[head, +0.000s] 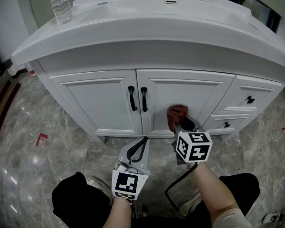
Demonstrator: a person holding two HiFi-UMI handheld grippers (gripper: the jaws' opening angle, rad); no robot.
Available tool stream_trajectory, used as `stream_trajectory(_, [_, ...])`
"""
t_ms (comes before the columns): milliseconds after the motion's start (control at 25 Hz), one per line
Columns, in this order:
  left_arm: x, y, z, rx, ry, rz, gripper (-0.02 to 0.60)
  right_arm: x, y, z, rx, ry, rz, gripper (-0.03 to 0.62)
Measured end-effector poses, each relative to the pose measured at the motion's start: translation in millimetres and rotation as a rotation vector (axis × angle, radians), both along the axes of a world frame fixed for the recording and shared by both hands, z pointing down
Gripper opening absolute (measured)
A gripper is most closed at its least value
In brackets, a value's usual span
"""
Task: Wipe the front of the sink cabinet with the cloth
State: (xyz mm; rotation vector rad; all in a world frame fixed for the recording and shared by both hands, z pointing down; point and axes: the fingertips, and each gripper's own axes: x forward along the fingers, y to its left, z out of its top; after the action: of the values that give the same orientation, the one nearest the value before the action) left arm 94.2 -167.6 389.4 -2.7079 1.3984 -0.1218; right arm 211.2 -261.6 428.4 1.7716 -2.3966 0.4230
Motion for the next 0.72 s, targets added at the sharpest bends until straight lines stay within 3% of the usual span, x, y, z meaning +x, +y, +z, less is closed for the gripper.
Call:
stream_trajectory(200, [24.2, -3.2, -2.0, -0.002, 0.028, 0.031, 0.0, 46.1, 5.4, -5.0, 0.004, 0.0, 0.078, 0.089])
stream_trajectory(440, [58.4, -0.1, 5.1, -0.01, -0.006, 0.096, 0.0, 102.9, 14.2, -9.9, 0.006, -0.006, 0.177, 0.089])
stream_trajectory(720, [75.4, -0.2, 4.7, -0.021, 0.037, 0.105, 0.0, 141.3, 24.0, -7.6, 0.002, -0.004, 0.246, 0.089])
